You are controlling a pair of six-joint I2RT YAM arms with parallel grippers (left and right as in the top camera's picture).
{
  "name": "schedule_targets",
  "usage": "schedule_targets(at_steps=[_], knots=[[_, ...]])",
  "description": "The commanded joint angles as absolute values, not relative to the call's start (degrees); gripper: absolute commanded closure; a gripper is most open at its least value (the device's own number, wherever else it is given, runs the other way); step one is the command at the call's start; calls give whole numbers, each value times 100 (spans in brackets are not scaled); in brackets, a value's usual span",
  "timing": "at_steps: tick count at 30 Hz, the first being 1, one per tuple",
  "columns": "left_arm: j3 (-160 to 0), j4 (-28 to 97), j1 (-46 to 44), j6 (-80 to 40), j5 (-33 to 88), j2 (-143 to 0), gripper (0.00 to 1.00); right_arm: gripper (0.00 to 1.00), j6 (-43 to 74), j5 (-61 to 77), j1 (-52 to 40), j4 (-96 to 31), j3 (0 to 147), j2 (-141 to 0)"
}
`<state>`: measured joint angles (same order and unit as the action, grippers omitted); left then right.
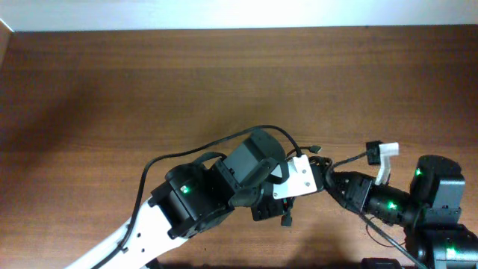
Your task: Untangle cables
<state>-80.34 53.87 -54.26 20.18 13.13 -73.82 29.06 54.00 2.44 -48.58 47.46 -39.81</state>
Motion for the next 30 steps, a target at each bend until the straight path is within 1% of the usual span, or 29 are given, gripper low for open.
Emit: schedule_targets(at_steps=[1,2,9,10,11,12,16,17,18,19,21,25,26,27,30], knots=[[-8062,5319,-5433,1809,1125,-7266,100,72,2373,6259,266,-4619,4812,-3942],[-8062,5319,-5433,1688,1133,-7286,100,72,2381,6665,266,-4399,4812,-3942],[-8062,5321,-5433,1612,1155,-7317,100,71,2443,7008,266,-4195,4814,-3942],[-8062,5321,-5433,1614,1175,-7317,100,67,2443,7006,266,-4169,4814,-3942],[-8062,5321,-5433,1614,1310,-7317,100,58,2443,6982,266,-4150,4814,-3944],[-8062,5319,-5437,1616,1546,-7317,100,53,2445,6875,266,-4150,4814,-3944],[-8062,5319,-5439,1616,1835,-7317,100,52,2447,6827,266,-4128,4814,-3944],[-8062,5319,-5439,1614,1933,-7317,100,60,2519,6744,266,-4125,4814,-3944],[-8062,5319,-5437,1616,1929,-7317,100,76,2781,6517,266,-4132,4812,-3944],[-8062,5317,-5437,1614,1909,-7317,100,84,2790,6508,266,-4134,4812,-3944],[-8062,5315,-5437,1612,1824,-7317,100,96,2790,6510,266,-4134,4812,-3944],[-8062,5317,-5437,1614,1802,-7314,100,96,2790,6326,266,-4213,4812,-3944],[-8062,5319,-5437,1612,1785,-7314,100,96,2790,5966,266,-4414,4812,-3944],[-8062,5323,-5437,1612,1669,-7314,100,96,2790,5328,266,-4766,4812,-3944],[-8062,5323,-5433,1612,1568,-7314,100,96,2790,4217,266,-5218,4812,-3944]])
